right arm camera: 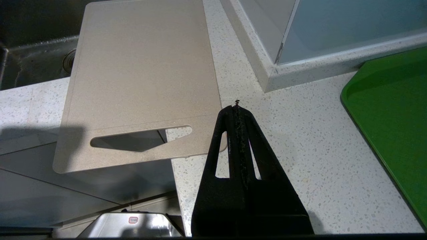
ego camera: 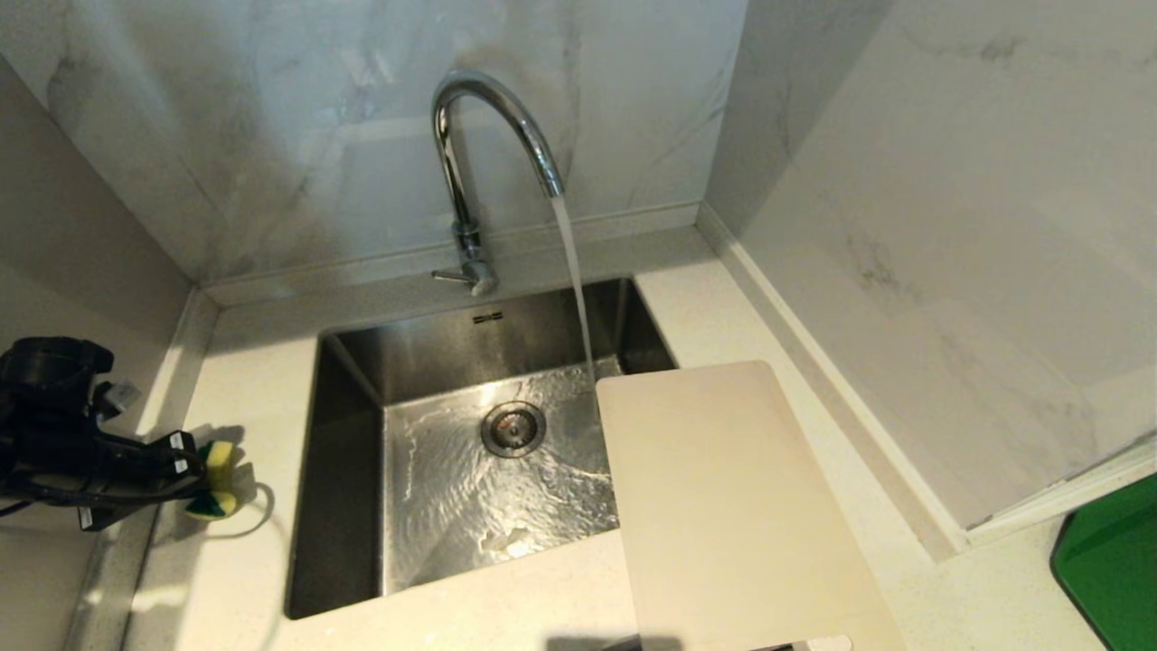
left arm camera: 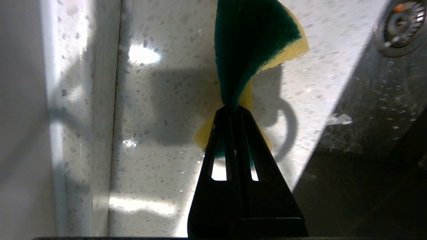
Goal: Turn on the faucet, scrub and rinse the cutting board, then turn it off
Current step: Pick up the cleaning cloth, then pick up the cutting board
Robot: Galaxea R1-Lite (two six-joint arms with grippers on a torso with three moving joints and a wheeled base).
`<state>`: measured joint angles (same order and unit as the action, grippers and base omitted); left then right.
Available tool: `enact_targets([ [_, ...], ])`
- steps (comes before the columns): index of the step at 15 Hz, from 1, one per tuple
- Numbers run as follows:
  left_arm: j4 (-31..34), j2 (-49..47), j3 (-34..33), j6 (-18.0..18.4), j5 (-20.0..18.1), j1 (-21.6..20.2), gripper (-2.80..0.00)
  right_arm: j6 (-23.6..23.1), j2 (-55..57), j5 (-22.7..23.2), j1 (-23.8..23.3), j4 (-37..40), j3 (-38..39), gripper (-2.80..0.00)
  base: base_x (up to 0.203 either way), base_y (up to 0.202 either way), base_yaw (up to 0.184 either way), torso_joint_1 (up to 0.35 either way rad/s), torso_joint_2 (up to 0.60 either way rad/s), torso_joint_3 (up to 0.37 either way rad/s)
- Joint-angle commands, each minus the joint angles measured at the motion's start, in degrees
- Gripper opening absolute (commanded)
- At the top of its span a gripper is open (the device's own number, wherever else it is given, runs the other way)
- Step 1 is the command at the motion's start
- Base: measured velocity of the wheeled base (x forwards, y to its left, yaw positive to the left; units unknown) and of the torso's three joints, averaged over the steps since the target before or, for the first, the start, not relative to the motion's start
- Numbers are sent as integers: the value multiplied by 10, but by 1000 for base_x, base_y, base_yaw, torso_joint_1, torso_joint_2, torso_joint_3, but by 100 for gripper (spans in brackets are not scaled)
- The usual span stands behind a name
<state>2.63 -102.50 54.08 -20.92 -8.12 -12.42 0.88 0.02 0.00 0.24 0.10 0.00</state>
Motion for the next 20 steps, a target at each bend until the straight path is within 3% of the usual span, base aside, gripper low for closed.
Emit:
enact_targets([
  [1, 1, 30, 3, -1, 0, 1, -280, 0, 0, 0, 0, 0, 0, -280, 0, 0, 0, 0, 0, 0],
  [9, 39, 126, 3, 7, 1, 7, -280, 0, 0, 0, 0, 0, 0, -280, 0, 0, 0, 0, 0, 0],
  [15, 45, 169, 7, 44, 3, 55, -280, 0, 0, 0, 0, 0, 1, -280, 0, 0, 0, 0, 0, 0],
  [20, 43, 180, 14, 84, 2, 56, -280, 0, 0, 0, 0, 0, 0, -280, 0, 0, 0, 0, 0, 0],
])
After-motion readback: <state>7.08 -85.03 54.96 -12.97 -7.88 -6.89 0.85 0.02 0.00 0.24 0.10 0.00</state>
